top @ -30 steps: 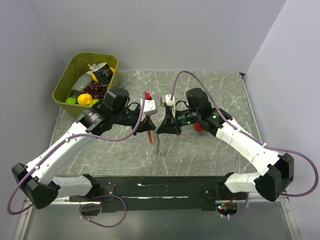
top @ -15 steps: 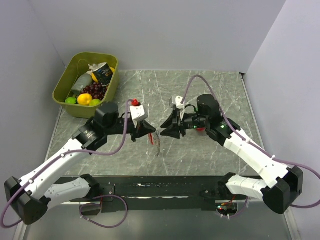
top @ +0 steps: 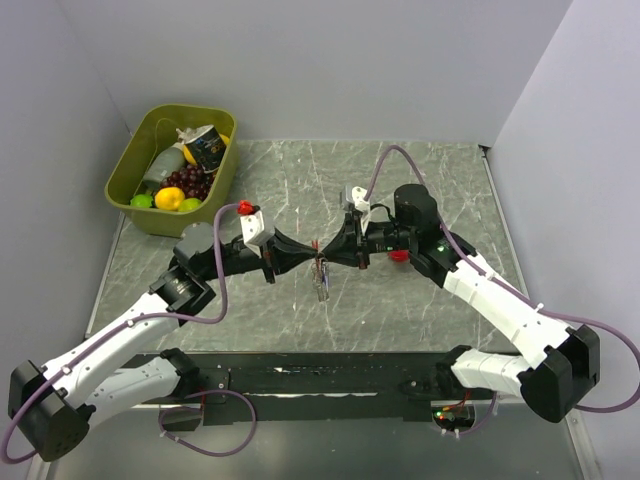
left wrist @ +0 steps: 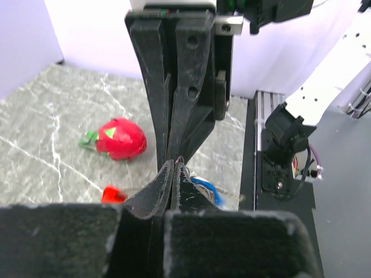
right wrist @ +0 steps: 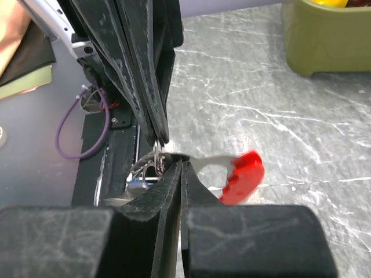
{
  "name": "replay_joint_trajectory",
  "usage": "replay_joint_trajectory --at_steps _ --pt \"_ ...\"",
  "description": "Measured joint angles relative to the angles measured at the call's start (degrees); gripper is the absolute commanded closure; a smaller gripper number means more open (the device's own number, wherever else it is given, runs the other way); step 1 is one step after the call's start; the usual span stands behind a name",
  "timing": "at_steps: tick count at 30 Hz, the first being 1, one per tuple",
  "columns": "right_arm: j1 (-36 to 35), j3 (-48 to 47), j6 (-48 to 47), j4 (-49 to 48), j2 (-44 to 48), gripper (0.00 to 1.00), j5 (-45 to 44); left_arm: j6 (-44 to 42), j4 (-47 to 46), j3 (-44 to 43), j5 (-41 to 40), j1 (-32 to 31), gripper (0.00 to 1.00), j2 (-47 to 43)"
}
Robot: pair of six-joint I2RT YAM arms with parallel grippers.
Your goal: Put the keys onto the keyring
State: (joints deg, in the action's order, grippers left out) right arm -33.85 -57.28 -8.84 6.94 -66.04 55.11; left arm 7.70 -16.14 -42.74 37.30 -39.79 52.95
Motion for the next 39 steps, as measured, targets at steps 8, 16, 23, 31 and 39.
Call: replay_joint_trajectory --at_steps 8,16,23,31,39 --pt "0.00 1.11 0.15 -0.24 0.20 0.67 -1.51 0.98 -4.09 1.07 0.09 0.00 0.99 -0.63" --pt "3.78 6.14 5.27 -2.10 4.46 0.35 -15.17 1.18 -3.89 1.14 -3.85 0.00 0.99 3.34" --pt "7.08 9.99 9.29 -3.63 8.28 0.19 -23.06 3.58 -5.92 2.97 -7.82 -0.72 0.99 14.75" --pt "7.54 11.17 11.17 -4.26 8.55 0.15 -26.23 4.22 -9.14 -4.70 -10.12 -5.35 0.99 27.12" --pt "8.04 11.19 11.56 -4.11 6.99 0.12 -27.02 9.11 -20.33 3.13 -14.25 -5.70 0.99 29.42"
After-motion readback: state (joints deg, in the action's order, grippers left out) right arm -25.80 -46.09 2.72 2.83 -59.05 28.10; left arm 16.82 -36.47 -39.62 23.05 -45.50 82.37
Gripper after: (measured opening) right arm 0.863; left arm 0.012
